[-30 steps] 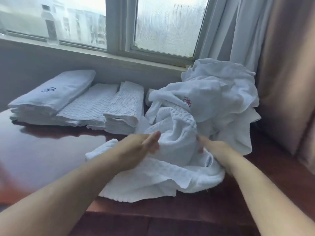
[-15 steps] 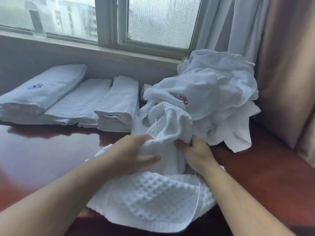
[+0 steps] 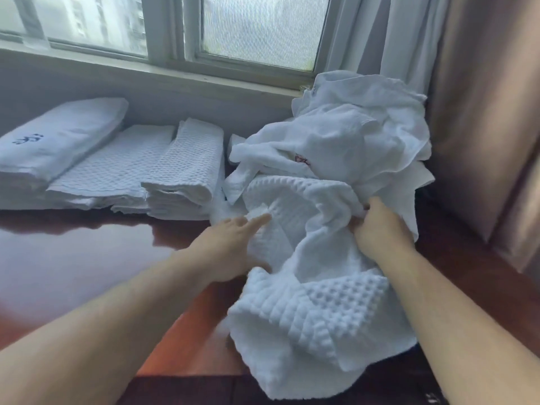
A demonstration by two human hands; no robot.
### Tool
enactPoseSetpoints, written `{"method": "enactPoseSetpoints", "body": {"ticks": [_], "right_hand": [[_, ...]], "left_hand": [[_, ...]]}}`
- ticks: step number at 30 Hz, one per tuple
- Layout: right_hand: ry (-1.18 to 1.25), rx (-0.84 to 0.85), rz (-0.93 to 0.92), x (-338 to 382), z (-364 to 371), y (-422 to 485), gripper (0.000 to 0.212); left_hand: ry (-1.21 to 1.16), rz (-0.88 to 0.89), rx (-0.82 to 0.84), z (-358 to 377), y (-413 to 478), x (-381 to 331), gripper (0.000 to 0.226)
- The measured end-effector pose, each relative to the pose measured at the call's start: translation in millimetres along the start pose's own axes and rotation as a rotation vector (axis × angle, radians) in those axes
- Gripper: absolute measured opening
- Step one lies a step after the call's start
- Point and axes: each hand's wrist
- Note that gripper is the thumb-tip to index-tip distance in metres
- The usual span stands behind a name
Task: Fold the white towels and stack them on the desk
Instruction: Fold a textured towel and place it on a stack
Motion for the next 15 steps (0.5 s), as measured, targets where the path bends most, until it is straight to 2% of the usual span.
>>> {"method": "enactPoseSetpoints", "body": {"ticks": [2, 3, 7, 11, 13, 15], "right_hand": [[0.025, -0.103, -0.121, 14, 2, -16, 0.029], [0.081, -0.069, -0.158, 20, 5, -24, 0.028], [0.202, 0.257, 0.002, 24, 27, -54, 0.049], [0.147, 0.288, -0.122, 10, 45, -62, 0.042], [0.192, 0.324, -0.211, 10, 46, -59, 0.036], [0.168, 0.328, -0.304, 10, 47, -56, 0.027]], "left_hand": [[0.079, -0.026, -0.003, 6, 11, -6, 0.076], [0.143, -0.020, -0.034, 7, 14, -9, 0.063], [0.246, 0.073, -0.174, 5, 12, -13, 0.035], [0.240, 0.326, -0.345, -2, -4, 2, 0.031], [0.251, 0.466, -0.353, -10, -15, 5, 0.022], [0.294, 0.514, -0.334, -18, -28, 2, 0.024]]}}
Point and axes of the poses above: each hand's wrist, its own y-axis towards the middle knuckle, its own z-axis out of the palm, x = y × z, and after that the axes turned 15 degrees about y, right-handed
